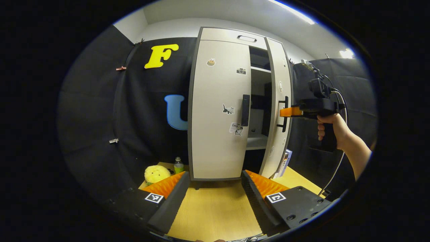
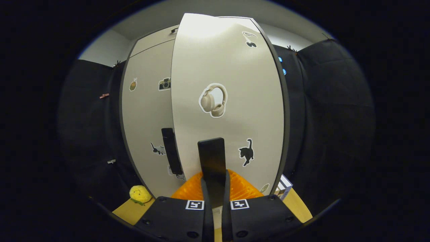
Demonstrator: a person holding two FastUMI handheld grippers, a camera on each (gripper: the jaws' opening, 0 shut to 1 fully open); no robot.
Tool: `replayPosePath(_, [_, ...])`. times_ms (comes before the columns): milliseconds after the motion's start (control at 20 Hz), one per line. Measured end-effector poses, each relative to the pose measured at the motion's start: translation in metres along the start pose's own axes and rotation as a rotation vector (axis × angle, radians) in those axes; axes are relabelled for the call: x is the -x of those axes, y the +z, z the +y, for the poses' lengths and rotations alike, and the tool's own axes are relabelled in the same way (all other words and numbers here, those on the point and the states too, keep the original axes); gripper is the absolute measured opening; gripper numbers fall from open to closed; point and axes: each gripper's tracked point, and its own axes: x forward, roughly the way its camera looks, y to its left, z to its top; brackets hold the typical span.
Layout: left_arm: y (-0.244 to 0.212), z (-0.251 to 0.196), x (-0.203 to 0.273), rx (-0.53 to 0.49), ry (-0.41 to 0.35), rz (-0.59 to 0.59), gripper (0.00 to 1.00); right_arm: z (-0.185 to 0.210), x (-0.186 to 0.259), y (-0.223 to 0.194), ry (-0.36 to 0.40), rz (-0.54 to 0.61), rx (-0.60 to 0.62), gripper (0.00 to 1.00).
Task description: Open the right door of the double-door shoe cabinet with the right hand, and open the left door with the left hand.
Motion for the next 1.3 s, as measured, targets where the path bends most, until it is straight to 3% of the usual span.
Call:
replayPosePath(500, [0.000, -0.021, -0.016, 0.009, -0.081, 0.011, 0.95, -0.040, 0.027, 0.002, -0.109, 0.008, 0.019, 0.12])
replayPosePath(850, [-0.001, -0.051, -0.038, 0.013, -0.083, 0.028, 0.95, -0.062, 0.036, 0.005, -0.121, 0.015, 0.004, 0.11])
replayPosePath(1050, [0.002, -0.069, -0.053, 0.017, -0.069, 0.028, 0.95, -0.098, 0.041, -0.005, -0.194, 0.053, 0.046, 0.11])
replayPosePath(1200, [0.000, -0.085, -0.066, 0.029, -0.060, 0.044, 0.95, -0.120, 0.041, -0.001, -0.127, 0.056, -0.069, 0.05])
replayPosePath(1300, [0.003, -0.099, -0.074, 0.039, -0.060, 0.047, 0.95, -0.121, 0.039, -0.002, -0.084, 0.060, -0.042, 0.05])
